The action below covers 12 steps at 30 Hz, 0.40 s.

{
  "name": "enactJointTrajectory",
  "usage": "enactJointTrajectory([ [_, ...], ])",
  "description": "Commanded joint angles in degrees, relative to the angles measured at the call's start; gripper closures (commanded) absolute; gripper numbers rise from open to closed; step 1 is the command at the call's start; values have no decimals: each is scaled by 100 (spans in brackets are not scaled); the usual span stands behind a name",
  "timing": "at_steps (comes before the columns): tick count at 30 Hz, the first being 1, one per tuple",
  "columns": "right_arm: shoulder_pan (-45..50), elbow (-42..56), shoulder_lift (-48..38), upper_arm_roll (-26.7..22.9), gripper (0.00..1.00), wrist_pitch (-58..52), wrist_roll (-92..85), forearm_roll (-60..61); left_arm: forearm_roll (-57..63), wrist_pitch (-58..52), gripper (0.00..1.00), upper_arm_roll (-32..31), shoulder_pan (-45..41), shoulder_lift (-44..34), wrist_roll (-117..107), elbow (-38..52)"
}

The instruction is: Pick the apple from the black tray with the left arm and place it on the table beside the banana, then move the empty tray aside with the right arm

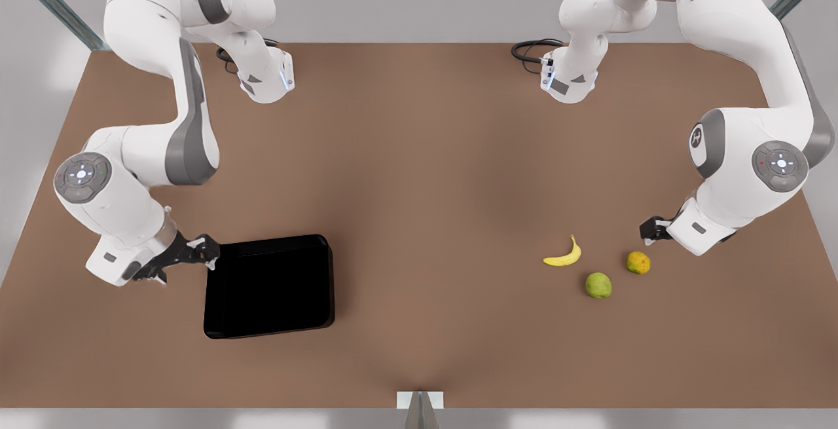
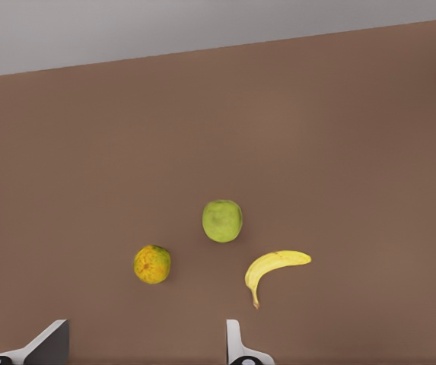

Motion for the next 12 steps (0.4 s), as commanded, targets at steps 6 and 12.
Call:
enactJointTrajectory([
  [6, -10, -6, -14, 4, 0, -261, -819, 33, 5, -2, 0, 2, 0, -7, 31, 21],
  [12, -1, -6, -14, 4, 0, -270, -819, 33, 5, -2, 0, 2, 0, -7, 39, 21],
])
